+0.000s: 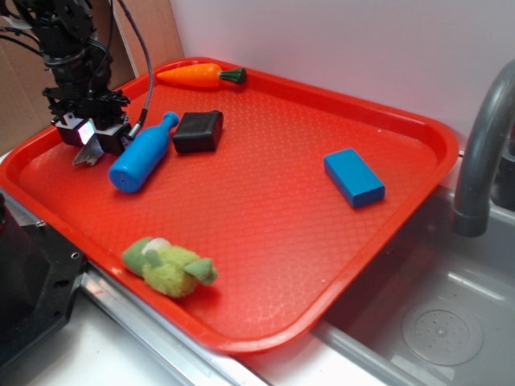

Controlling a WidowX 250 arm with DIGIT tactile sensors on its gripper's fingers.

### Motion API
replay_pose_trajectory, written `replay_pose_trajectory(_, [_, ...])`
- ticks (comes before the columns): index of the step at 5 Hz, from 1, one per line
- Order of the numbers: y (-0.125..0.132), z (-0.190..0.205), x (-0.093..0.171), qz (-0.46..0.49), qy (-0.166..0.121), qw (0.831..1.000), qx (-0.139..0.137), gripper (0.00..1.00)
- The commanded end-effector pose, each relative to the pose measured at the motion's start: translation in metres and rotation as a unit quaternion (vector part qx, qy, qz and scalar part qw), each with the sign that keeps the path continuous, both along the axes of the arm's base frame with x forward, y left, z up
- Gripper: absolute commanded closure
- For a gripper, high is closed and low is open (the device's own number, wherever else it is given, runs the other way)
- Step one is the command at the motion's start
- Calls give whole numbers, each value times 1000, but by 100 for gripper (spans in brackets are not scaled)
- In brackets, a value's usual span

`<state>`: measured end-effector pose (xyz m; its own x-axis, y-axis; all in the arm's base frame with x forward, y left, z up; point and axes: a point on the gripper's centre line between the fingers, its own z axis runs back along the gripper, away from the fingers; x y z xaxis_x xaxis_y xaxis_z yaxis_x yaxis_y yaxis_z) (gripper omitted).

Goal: Grab the wood chip.

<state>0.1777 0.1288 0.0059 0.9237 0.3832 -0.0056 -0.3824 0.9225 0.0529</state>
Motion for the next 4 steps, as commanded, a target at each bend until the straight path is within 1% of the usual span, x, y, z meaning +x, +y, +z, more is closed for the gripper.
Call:
replay_pose_trajectory(1, [-54, 67, -11, -87, -91, 992, 21, 100])
replay_pose_trajectory(2, [-97, 117, -6, -125, -112, 986, 12, 100])
replay_pose_trajectory(3, [-127, 168, 8, -159, -99, 982, -5, 100])
replay_pose_trajectory(4, [-135, 219, 16, -174, -84, 981, -28, 100])
